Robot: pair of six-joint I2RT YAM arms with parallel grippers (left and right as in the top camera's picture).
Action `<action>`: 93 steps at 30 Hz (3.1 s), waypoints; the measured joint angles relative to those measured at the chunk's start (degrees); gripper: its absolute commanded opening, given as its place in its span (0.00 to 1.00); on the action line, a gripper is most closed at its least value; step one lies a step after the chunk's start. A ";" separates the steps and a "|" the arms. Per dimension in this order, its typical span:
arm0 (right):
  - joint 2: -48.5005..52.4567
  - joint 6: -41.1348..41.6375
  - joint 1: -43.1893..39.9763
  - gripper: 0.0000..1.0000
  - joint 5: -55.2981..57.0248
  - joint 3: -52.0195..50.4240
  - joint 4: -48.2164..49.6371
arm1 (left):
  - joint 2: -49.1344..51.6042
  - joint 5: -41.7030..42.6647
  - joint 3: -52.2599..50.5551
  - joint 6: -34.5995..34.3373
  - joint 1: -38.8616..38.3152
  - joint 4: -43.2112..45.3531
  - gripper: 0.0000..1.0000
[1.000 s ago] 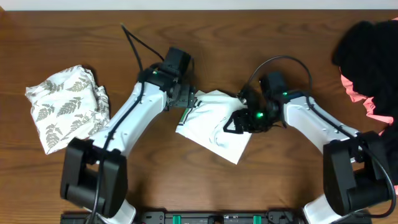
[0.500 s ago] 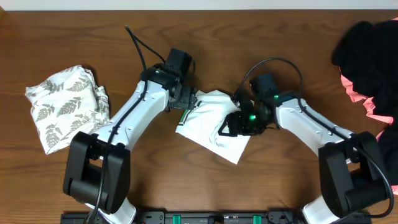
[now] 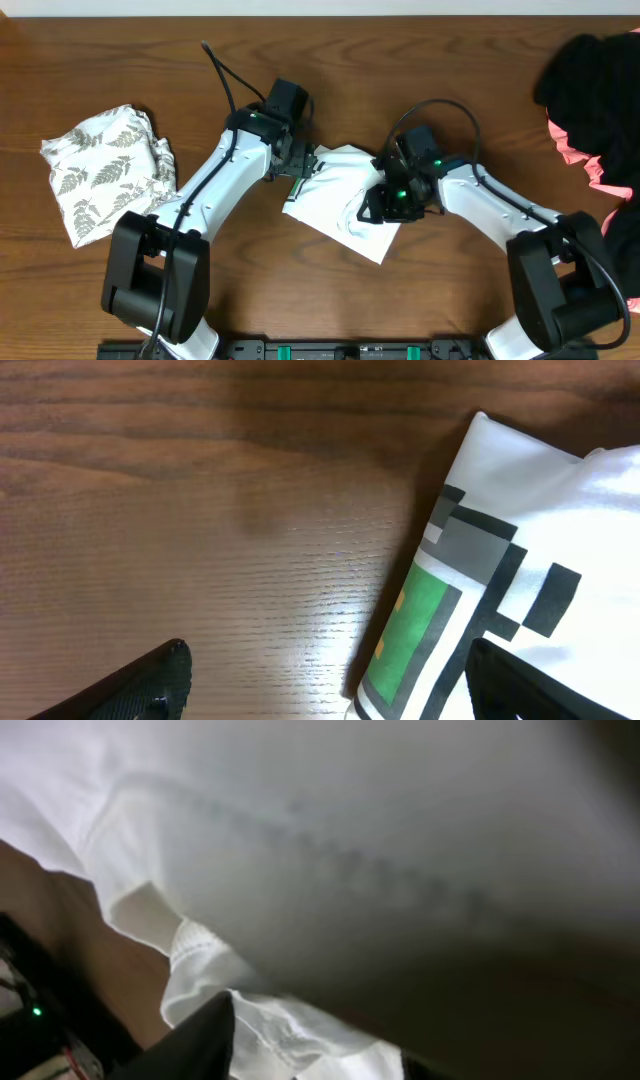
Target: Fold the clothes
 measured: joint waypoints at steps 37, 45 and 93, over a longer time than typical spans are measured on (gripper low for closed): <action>0.00 2.62 1.75 0.10 9.29 -0.42 -12.37 | 0.00 23.85 0.00 3.08 -1.51 0.94 0.88; 0.00 2.49 1.75 0.11 11.04 -0.42 -12.41 | 0.00 25.59 0.00 3.61 -3.56 1.49 0.89; 0.00 2.89 1.75 0.08 15.69 -0.37 -22.14 | 11.54 17.18 -1.40 1.07 -6.62 8.17 0.10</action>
